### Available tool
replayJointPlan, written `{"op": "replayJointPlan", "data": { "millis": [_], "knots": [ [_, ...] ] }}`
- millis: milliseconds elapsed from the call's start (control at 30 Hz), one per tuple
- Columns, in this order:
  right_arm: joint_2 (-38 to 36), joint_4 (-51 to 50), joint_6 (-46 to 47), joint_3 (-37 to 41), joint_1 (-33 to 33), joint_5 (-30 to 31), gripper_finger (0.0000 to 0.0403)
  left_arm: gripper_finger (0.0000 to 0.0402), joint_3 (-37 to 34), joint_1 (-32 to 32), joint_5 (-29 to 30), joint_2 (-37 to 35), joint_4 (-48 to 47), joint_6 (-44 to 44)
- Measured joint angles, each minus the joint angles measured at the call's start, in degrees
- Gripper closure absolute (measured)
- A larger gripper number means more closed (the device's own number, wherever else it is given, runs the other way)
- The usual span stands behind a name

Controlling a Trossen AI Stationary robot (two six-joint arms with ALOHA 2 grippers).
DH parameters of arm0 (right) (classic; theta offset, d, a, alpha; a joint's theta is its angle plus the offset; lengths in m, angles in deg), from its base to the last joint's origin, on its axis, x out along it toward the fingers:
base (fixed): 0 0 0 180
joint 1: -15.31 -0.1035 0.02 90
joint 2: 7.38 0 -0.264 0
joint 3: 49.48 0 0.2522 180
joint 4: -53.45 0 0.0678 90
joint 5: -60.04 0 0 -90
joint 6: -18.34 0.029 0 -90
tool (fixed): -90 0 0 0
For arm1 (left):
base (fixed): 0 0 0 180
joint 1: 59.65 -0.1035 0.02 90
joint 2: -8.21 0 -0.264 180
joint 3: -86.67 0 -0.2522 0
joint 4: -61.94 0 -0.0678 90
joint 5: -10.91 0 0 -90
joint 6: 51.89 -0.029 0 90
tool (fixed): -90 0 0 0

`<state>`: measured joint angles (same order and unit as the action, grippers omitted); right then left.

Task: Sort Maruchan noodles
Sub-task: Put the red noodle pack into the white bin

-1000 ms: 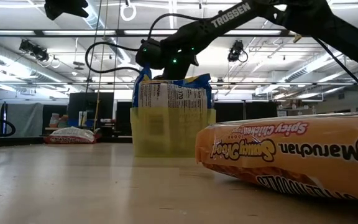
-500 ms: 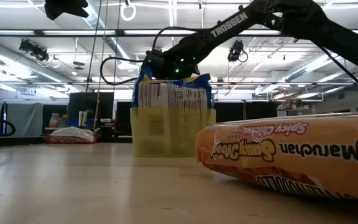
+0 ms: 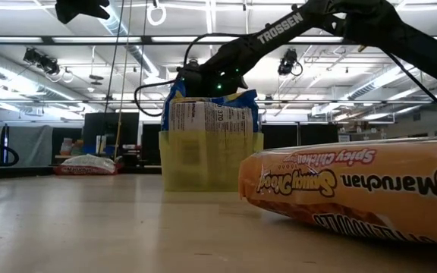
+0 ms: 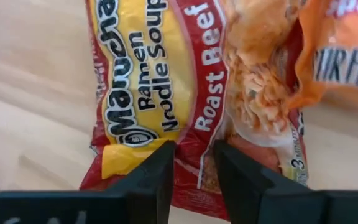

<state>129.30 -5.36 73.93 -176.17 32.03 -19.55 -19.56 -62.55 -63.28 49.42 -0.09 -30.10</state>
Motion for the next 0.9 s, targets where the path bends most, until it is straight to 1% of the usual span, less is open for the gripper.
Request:
{"op": "replayJointPlan", "data": {
  "millis": [100,267,333,467,600,667,800,900],
  "knots": [
    [-0.15,-1.27,-0.52,-0.29,-0.51,-0.01,0.027,0.026,0.0,0.0,-1.06,0.0,-0.04,0.14],
    [-2.59,-4.9,-8.29,-3.37,-0.23,-0.86,0.0259,0.026,0.0,0.0,-4.19,-0.09,-0.02,0.07],
    [-3.96,-8.05,-10.31,-3.78,0.28,-1.47,0.0259,0.026,0.0,0.0,-4.84,-0.2,-0.02,0.05],
    [-3.93,-14.82,-10.68,-3.42,1.32,-0.78,0.0261,0.026,0.0,-0.02,-5.76,-0.48,0.01,0.03],
    [-3.9,-12.75,-9.85,-1.48,2.08,-3.19,0.026,0.026,0.0,-0.01,-5.8,-0.34,0.87,-0.84],
    [-3.82,-10.71,-8.59,0.01,2.4,-3.36,0.0261,0.026,0.0,-0.02,-5.83,-0.35,1.62,-2.05],
    [-3.82,-7.12,-6.48,0.83,3.18,-6.85,0.0261,0.026,0.0,-0.02,-5.98,-0.36,1.12,-3.27],
    [-3.82,-6.75,-6.06,0.83,3.28,-6.98,0.0261,0.026,0.0,-0.02,-6.02,-0.83,0.73,-2.98]
  ]
}}
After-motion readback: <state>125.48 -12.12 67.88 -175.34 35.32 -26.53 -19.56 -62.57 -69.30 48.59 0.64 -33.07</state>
